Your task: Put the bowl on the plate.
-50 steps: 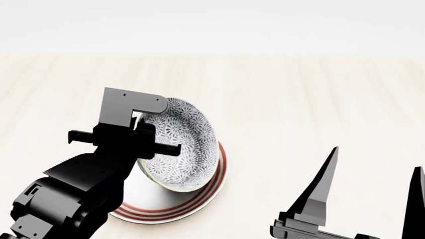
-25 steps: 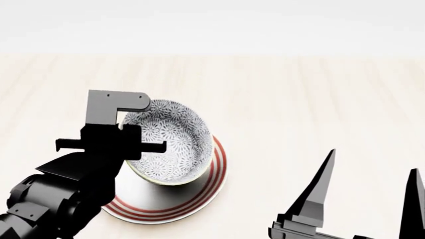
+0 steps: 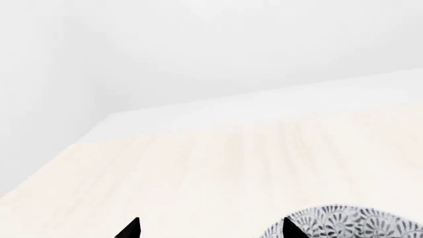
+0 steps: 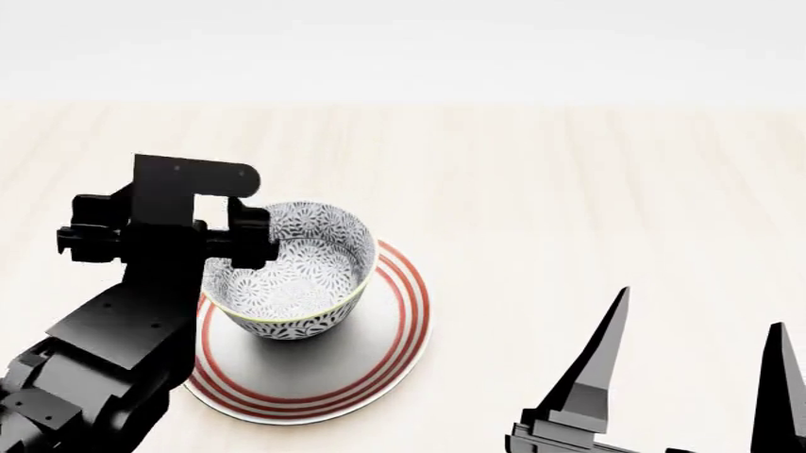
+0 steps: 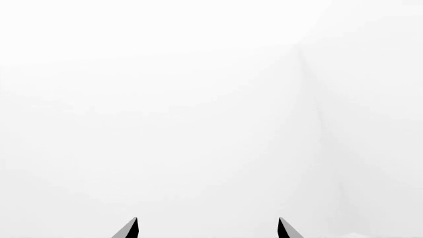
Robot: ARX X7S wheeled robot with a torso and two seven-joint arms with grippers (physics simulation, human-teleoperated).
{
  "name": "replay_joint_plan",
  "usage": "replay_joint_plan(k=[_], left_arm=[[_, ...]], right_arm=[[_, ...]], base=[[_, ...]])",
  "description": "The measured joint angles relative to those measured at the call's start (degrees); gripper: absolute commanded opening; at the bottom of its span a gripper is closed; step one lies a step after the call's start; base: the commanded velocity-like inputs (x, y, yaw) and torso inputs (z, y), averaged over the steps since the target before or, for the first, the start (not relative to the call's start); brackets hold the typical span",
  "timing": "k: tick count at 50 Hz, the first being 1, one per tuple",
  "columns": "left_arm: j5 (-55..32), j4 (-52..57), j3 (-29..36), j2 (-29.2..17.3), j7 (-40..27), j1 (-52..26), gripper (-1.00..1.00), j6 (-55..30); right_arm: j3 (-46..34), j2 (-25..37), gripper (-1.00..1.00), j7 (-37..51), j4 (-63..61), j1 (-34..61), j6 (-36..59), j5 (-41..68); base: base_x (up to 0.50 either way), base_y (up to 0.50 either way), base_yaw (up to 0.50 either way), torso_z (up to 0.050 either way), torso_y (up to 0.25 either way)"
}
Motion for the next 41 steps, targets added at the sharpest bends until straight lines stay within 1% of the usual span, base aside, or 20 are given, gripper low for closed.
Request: replay_joint_plan(k=[5, 14, 19, 26, 29, 32, 36, 41], left_arm=[[4.2, 12.7, 2.8, -6.8, -8.8, -1.1, 1.0, 2.3], [12.4, 42.8, 5.8, -24.9, -25.6, -2.1, 1.0, 5.6], [18.3, 55.9, 6.7, -35.2, -34.7, 0.5, 1.0, 9.9], [27.4, 68.1, 6.7, -46.5, -46.6, 5.6, 1.0, 15.1], [31.1, 72.1, 4.8, -50.3, -50.5, 8.7, 1.0, 16.0], [34.2, 74.8, 1.7, -53.2, -53.5, 12.4, 1.0, 16.5], [37.3, 76.9, -1.7, -55.4, -56.0, 16.7, 1.0, 16.8], [40.0, 78.8, -5.1, -57.2, -57.9, 20.5, 1.0, 16.7]], right_arm=[[-0.1, 0.1, 1.0, 0.1, 0.0, 0.0, 0.1, 0.0], [-0.5, 0.2, 1.0, 0.2, -0.1, 0.0, 0.2, -0.1], [-0.9, 0.2, 1.0, 0.3, 0.1, -0.1, 0.2, -0.5], [-1.6, 0.1, 1.0, 0.3, 0.5, -0.2, 0.2, -1.1], [-1.8, 0.1, 1.0, 0.4, 0.6, -0.2, 0.2, -1.3], [-2.0, 0.1, 1.0, 0.4, 0.7, -0.2, 0.1, -1.5], [-2.1, 0.1, 1.0, 0.5, 0.9, -0.3, -0.1, -1.7], [-2.2, 0.2, 1.0, 0.6, 1.1, -0.2, -0.2, -1.9]], base=[[0.0, 0.0, 0.0, 0.0, 0.0], [0.0, 0.0, 0.0, 0.0, 0.0], [0.0, 0.0, 0.0, 0.0, 0.0], [0.0, 0.0, 0.0, 0.0, 0.0], [0.0, 0.0, 0.0, 0.0, 0.0], [0.0, 0.0, 0.0, 0.0, 0.0], [0.0, 0.0, 0.0, 0.0, 0.0], [0.0, 0.0, 0.0, 0.0, 0.0]])
